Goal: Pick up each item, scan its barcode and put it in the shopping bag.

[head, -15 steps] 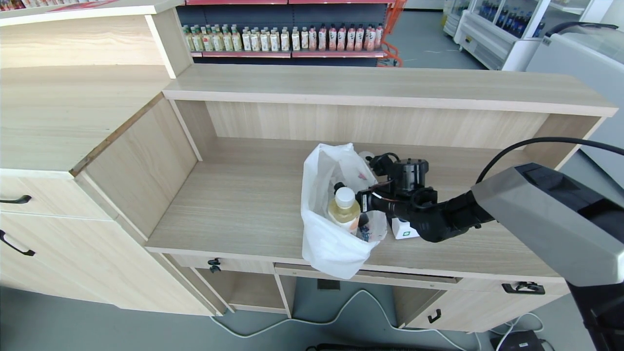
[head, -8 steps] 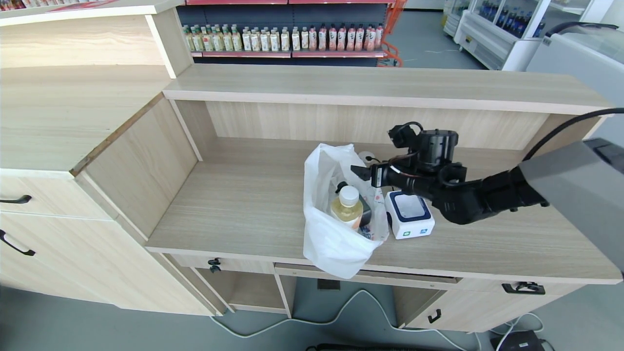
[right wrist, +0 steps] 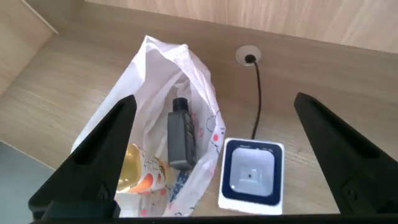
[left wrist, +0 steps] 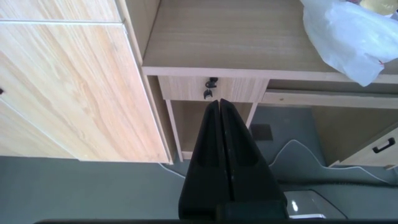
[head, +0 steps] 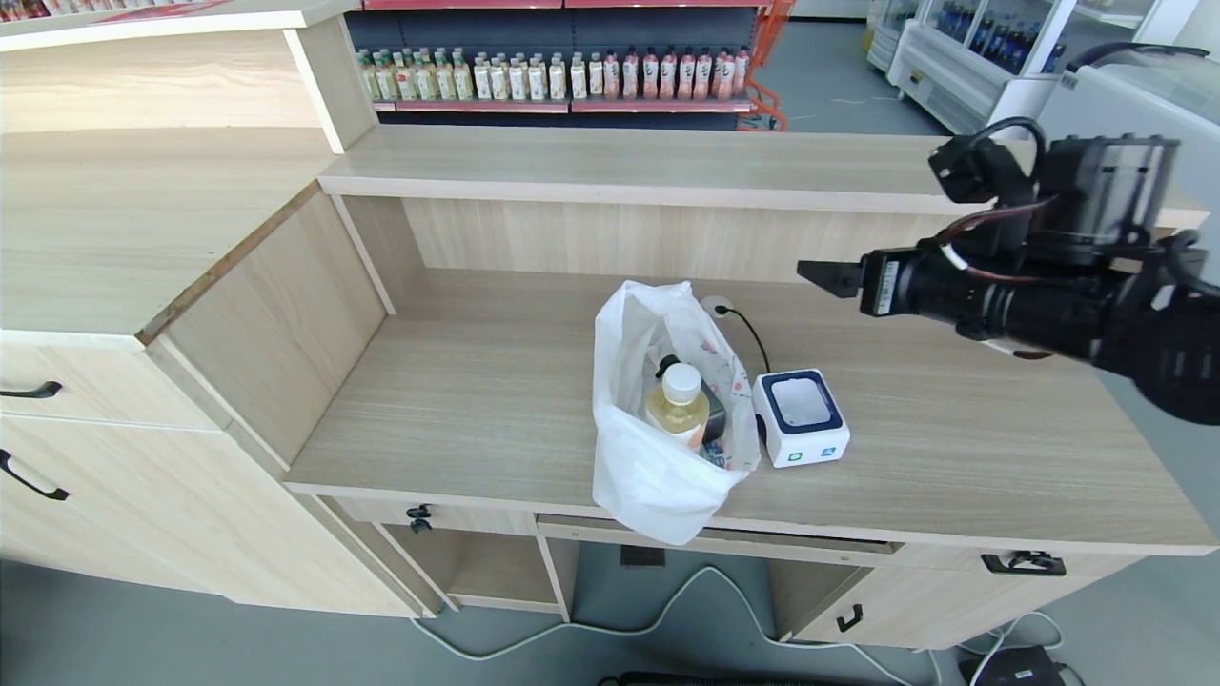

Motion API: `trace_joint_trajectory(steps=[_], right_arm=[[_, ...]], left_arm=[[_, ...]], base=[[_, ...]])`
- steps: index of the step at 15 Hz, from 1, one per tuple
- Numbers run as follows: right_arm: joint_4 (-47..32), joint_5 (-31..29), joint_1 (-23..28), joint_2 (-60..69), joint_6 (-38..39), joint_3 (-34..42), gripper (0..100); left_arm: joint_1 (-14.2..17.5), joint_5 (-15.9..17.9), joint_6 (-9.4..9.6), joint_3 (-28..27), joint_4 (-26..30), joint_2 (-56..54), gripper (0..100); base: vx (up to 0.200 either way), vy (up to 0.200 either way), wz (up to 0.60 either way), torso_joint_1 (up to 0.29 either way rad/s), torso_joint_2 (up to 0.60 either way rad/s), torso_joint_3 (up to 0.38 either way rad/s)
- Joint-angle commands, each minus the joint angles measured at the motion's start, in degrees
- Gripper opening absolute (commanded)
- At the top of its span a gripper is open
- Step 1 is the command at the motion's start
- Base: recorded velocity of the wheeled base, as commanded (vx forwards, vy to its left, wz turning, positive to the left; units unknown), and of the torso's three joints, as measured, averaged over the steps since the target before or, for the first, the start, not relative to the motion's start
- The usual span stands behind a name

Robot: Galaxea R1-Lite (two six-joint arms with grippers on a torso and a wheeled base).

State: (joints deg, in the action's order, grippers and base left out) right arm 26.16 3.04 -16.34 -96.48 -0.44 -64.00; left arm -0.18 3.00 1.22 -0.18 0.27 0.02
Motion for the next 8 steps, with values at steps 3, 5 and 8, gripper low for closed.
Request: trace_joint_trajectory(steps=[3, 5, 8], right_arm=[[-19.1, -4.4, 11.0, 28.4, -6.3, 12.2, 100], [-20.5, -4.5, 14.8, 32.9, -6.1, 15.7, 100], [-18.4, -12.3, 17.7, 44.3, -5.0, 30.0, 100]], left_arm=[[0.0, 0.0, 0.01, 0.0, 0.0, 0.1, 0], [0.0, 0.0, 0.01, 0.0, 0.0, 0.1, 0], [0.0, 0.0, 0.01, 0.0, 0.0, 0.1, 0]], base=[[0.000, 0.000, 0.00, 0.000, 0.00, 0.000], [0.000, 0.000, 0.00, 0.000, 0.00, 0.000], [0.000, 0.000, 0.00, 0.000, 0.00, 0.000]])
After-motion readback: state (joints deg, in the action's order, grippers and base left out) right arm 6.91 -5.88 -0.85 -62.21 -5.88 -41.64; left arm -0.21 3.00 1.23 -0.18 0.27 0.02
